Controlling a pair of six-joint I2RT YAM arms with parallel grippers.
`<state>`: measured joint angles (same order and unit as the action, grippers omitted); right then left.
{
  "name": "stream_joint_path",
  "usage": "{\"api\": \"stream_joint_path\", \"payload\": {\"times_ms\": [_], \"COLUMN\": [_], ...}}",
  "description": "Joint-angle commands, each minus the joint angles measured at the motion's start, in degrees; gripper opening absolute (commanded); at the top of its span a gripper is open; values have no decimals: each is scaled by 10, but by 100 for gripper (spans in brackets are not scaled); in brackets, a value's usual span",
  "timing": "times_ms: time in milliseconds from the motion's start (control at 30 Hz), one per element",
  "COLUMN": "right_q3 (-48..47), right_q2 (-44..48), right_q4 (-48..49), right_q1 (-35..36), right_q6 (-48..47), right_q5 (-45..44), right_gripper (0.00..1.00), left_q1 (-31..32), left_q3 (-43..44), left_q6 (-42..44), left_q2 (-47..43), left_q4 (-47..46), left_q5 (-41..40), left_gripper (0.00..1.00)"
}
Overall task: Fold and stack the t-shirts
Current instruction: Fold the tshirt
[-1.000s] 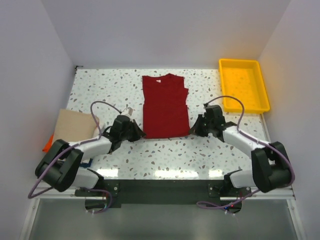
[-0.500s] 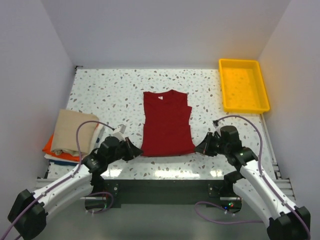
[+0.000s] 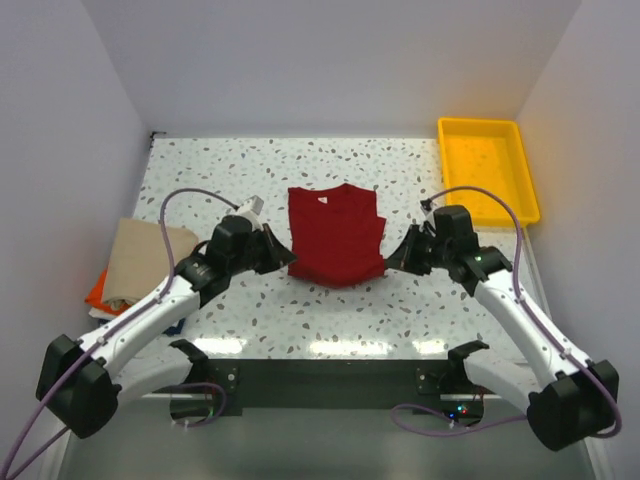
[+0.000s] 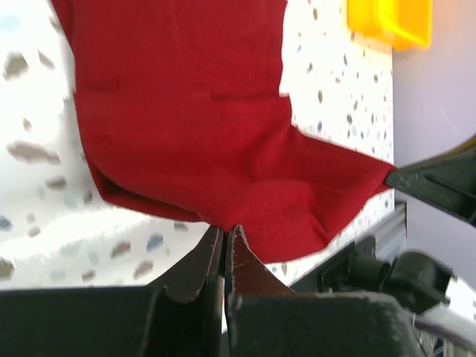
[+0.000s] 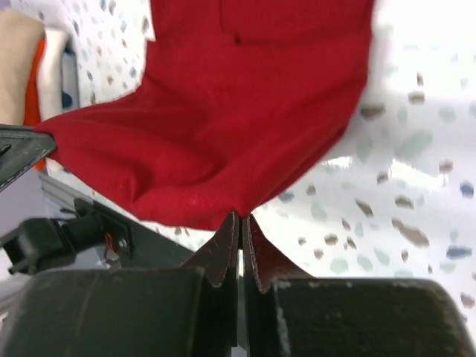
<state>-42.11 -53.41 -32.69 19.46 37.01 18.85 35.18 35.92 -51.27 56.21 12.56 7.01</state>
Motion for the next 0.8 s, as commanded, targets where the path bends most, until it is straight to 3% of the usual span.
{"api": "stream_joint_path", "payload": {"times_ms": [0, 367, 767], "right_q3": [-86, -303, -593], "right_q2": [-85, -359, -700], "right_q4": [45, 100, 105], "right_q1": [-3, -59, -102], "right_q6": [-16, -15, -32], "right_q5": [-29, 12, 82], "right_gripper": [0, 0, 2], "left_q1": [-51, -167, -233], "left_q3": [75, 300, 555], "left_q6": [42, 56, 75], "left_q2": [77, 332, 634], "left_q4": [-22, -57, -60], "left_q5": [34, 144, 197], "left_gripper": [0, 0, 0]}}
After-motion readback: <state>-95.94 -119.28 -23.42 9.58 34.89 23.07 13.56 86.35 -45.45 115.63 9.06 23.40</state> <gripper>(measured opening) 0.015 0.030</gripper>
